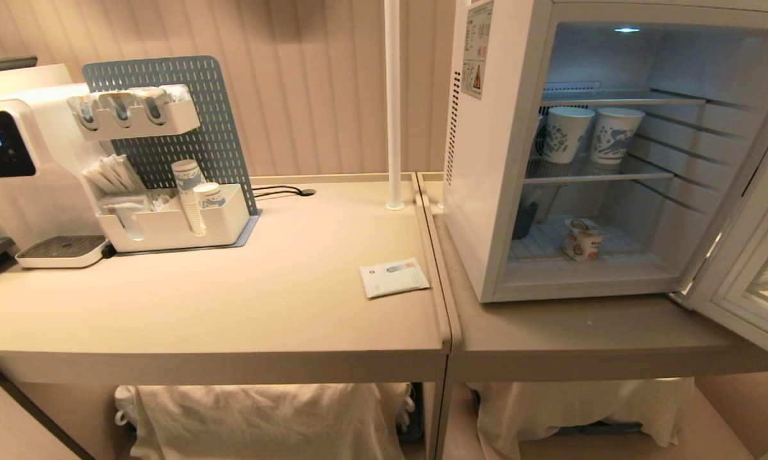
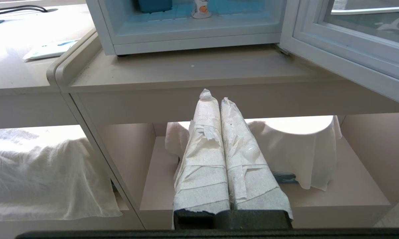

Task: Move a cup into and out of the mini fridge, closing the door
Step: Close the freezer door

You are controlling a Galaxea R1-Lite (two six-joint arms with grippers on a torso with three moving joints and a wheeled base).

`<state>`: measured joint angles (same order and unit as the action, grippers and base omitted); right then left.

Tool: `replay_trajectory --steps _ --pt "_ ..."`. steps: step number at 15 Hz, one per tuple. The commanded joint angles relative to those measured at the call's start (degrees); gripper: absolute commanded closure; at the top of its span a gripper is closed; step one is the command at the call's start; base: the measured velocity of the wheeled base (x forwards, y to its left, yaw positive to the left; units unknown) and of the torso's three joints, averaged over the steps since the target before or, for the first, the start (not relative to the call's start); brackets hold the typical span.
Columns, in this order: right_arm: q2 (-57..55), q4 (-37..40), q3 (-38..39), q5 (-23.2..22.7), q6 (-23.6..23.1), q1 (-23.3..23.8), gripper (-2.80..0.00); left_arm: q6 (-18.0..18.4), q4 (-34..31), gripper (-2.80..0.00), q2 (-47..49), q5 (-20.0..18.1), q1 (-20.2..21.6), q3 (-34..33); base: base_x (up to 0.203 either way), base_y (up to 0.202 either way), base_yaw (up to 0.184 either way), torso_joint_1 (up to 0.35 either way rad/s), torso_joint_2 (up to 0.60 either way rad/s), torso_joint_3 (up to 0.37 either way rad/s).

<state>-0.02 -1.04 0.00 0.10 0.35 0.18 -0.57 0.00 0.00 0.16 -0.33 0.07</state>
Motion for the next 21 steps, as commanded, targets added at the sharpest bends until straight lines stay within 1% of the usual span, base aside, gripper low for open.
replay_trajectory --steps 1,21 --pt "0.1 0.0 0.5 0.0 0.0 0.0 0.00 0.0 0.0 0.00 0.0 0.0 0.0 0.0 0.000 0.000 0.000 0.000 0.00 0.000" --pt "0.1 0.0 0.5 0.0 -0.2 0.0 0.00 -0.1 0.0 0.00 0.0 0.0 0.0 0.0 0.000 0.000 0.000 0.000 0.00 0.000"
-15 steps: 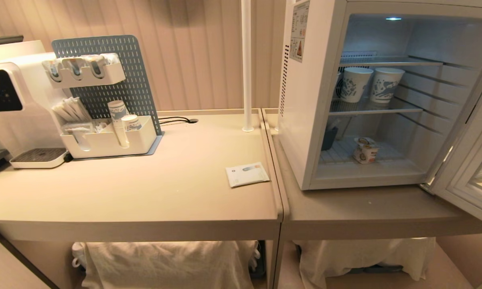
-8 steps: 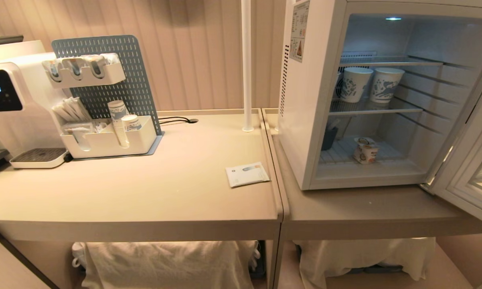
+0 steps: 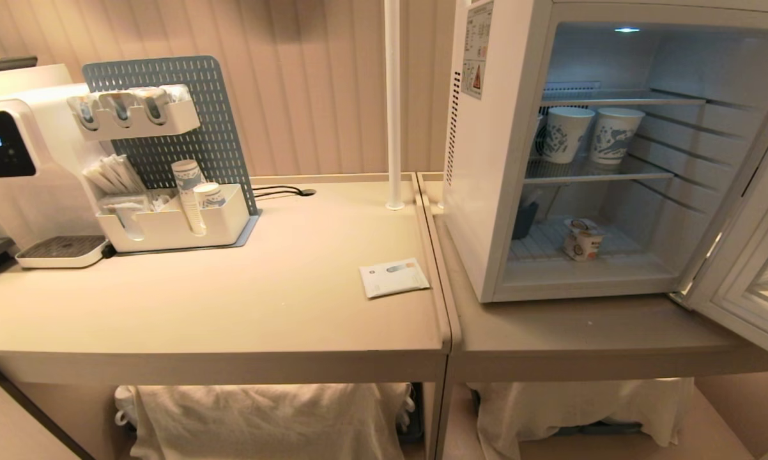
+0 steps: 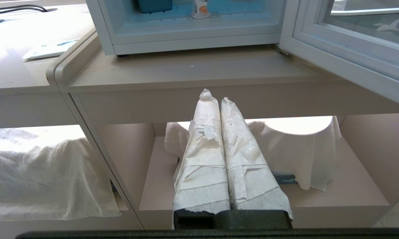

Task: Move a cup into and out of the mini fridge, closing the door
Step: Close the freezer door

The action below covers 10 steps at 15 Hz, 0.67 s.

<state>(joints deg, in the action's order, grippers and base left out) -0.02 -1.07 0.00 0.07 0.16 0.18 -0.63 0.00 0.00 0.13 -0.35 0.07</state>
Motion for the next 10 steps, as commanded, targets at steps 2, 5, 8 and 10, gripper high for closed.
replay_trajectory --steps 2,5,8,10 --pt "0.1 0.1 0.5 0.0 -0.2 0.0 0.00 -0.1 0.0 0.00 0.0 0.0 0.0 0.0 0.000 0.000 0.000 0.000 0.00 0.000" --pt "0.1 0.1 0.5 0.0 -0.2 0.0 0.00 -0.1 0.0 0.00 0.0 0.0 0.1 0.0 0.000 0.000 0.000 0.000 0.00 0.000" --pt "0.1 0.0 0.5 0.0 -0.2 0.0 0.00 -0.1 0.0 0.00 0.0 0.0 0.0 0.0 -0.135 0.000 0.001 0.004 0.00 0.002" --pt "0.1 -0.1 0.5 -0.1 -0.2 0.0 0.00 -0.1 0.0 0.00 0.0 0.0 0.0 0.0 -0.197 0.000 0.001 0.002 0.00 0.003"
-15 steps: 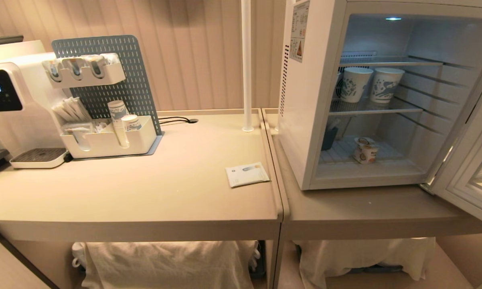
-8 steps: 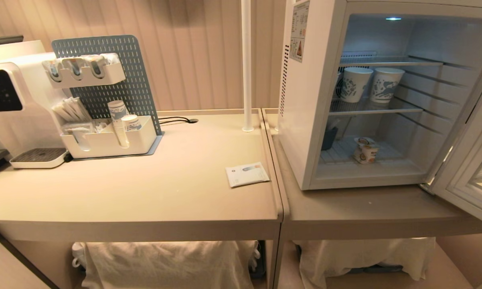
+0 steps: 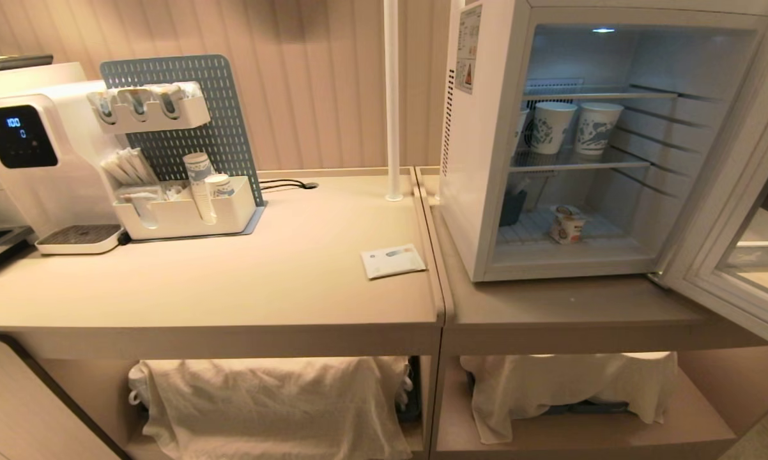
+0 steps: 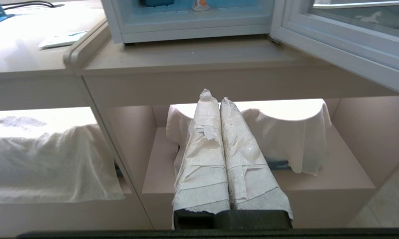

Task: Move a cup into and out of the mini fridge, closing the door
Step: Close the freezer door

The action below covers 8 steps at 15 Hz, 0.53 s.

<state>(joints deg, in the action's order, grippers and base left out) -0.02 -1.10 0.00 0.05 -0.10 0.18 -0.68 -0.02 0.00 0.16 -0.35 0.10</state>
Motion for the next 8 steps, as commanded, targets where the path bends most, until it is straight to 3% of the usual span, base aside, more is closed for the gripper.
replay_trajectory --steps 1,4,8 --pt "0.1 0.0 0.5 0.0 0.0 0.0 0.00 0.0 0.0 0.00 0.0 0.0 0.1 0.0 -0.182 0.000 -0.001 0.002 0.00 0.002" --pt "0.1 0.0 0.5 0.0 0.0 0.0 0.00 0.0 0.0 0.00 0.0 0.0 0.0 0.0 -0.149 0.000 -0.001 0.002 0.00 0.001" --pt "0.1 0.0 0.5 0.0 0.0 0.1 0.00 0.1 0.0 0.00 0.0 0.0 0.0 0.0 0.000 0.000 0.000 0.000 0.00 0.000"
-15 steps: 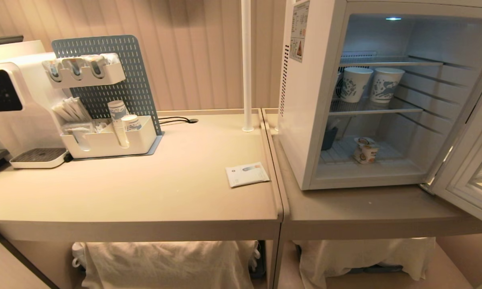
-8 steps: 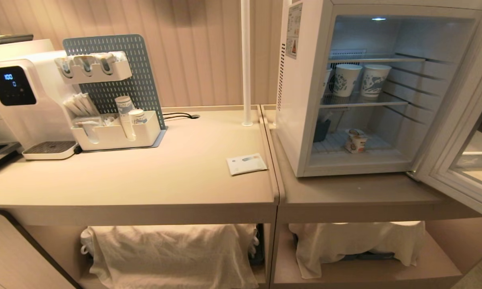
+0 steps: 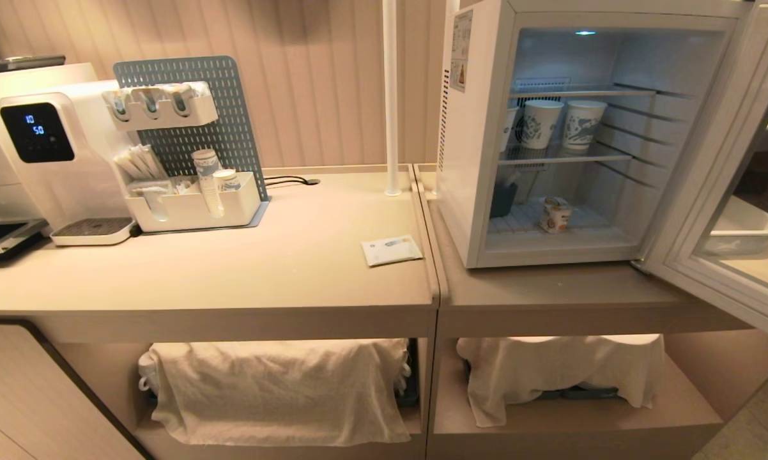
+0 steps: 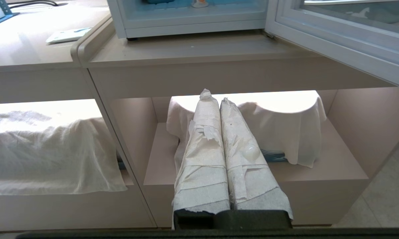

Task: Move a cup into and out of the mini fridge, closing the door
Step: Close the freezer door

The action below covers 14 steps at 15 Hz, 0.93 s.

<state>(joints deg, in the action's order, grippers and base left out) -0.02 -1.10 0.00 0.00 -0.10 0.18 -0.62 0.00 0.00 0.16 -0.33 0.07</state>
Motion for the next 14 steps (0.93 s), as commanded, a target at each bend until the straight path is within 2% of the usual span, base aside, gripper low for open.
replay_trajectory --steps 1,10,14 --pt "0.1 0.0 0.5 0.0 0.0 0.0 0.00 0.0 0.0 0.00 0.0 0.0 0.0 0.0 0.000 0.000 0.000 0.000 0.00 0.000" --pt "0.1 0.0 0.5 0.1 0.1 0.0 0.00 0.6 -0.2 0.00 0.0 0.0 0.1 0.0 0.000 0.000 0.000 0.000 0.00 0.000" --pt "0.1 0.0 0.5 0.1 0.1 0.0 0.00 0.6 -0.3 0.00 0.0 0.0 0.0 0.0 -0.169 0.000 -0.001 0.001 0.00 0.003"
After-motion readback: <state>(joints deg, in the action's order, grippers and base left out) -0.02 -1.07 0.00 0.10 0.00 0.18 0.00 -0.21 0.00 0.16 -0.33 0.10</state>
